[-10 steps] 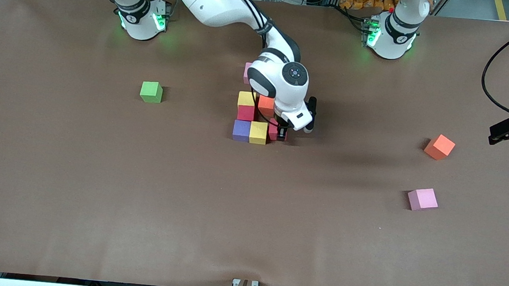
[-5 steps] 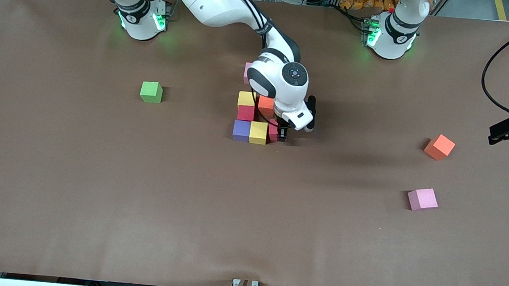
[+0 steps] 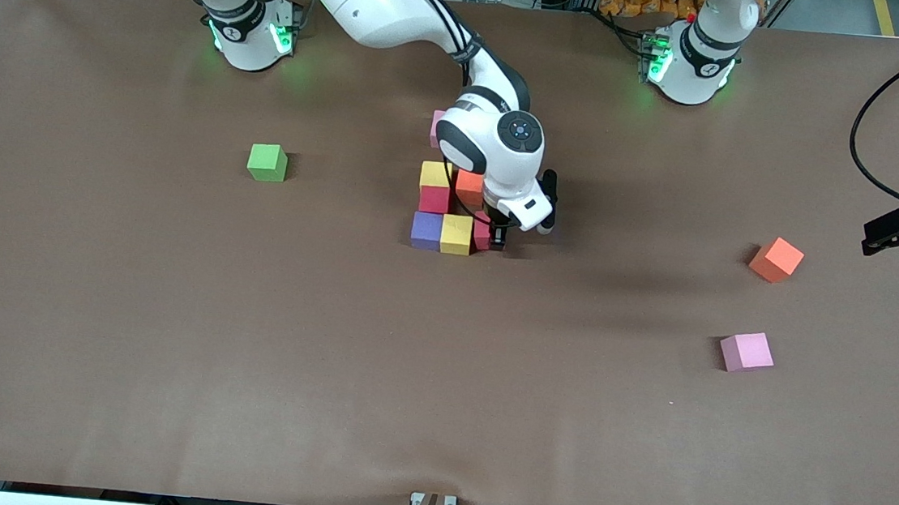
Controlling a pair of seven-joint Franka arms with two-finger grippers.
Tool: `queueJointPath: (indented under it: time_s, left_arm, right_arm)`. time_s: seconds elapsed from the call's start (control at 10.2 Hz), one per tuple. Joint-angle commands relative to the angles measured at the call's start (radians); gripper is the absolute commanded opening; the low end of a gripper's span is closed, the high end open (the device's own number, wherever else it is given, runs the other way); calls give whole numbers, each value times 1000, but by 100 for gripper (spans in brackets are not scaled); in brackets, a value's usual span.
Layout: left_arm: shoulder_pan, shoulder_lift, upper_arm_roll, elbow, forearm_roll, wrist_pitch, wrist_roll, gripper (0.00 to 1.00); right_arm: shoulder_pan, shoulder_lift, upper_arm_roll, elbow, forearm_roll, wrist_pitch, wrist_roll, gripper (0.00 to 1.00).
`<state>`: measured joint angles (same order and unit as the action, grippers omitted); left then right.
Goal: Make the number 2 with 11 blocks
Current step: 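Lower the red-pink cube beside the yellow cube with the right gripper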
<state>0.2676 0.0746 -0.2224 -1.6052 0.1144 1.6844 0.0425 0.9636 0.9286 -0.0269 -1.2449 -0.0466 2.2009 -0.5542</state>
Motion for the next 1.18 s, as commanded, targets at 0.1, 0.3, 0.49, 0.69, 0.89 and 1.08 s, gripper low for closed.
queueJointPath:
  time_s: [0.1,0.3,0.49,0.69,0.89,1.08]
  left_arm:
    - [12,-24,-2,-16,-30,-8,31,100]
    - [12,-24,-2,-16,-30,-8,31,100]
    - [12,-24,-2,-16,-30,-8,31,100]
    - [12,-24,-2,-16,-32,-8,31,100]
    - [12,-24,-2,-16,-30,-8,31,100]
    - [12,-24,-2,-16,-30,-8,31,100]
  right_arm:
    - [4,22,-16,32,10,-4,-7,63]
    - [4,22,-22,32,11,-4,-6,63]
    - [4,22,-24,32,11,-4,-6,69]
    - [6,22,-24,30,11,-4,57,100]
    - [9,22,-24,30,13,-4,73,100]
    - [7,19,-24,28,11,-6,73,100]
